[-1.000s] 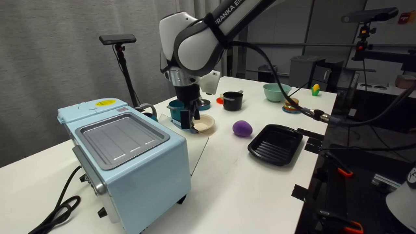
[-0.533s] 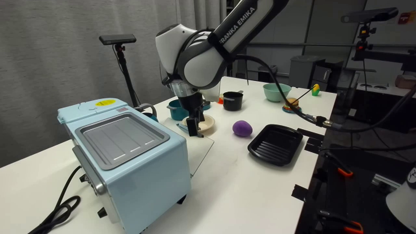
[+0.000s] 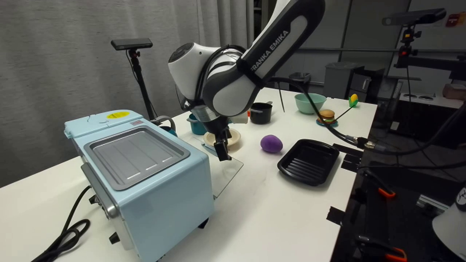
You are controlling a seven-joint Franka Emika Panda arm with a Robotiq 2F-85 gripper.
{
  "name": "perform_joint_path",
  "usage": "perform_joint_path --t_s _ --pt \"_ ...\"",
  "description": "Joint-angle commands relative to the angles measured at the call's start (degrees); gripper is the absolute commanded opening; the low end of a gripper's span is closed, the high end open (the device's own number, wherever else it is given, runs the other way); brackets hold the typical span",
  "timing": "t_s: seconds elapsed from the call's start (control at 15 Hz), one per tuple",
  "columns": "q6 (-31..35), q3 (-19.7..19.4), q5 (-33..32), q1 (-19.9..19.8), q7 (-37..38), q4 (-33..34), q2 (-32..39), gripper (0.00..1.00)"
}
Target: Open and close the oven
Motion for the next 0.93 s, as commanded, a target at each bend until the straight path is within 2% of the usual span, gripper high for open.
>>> perform_joint_path --t_s 0.0,0.4,0.87 --pt "-0.9 -0.81 -3.99 3.62 3.27 1.49 3.27 1.0" --pt "-1.93 -1.03 -9.09 6.92 6.61 4.15 7.66 1.0" --pt "-0.75 0.41 -8.07 5.97 5.61 3.1 5.69 1.0"
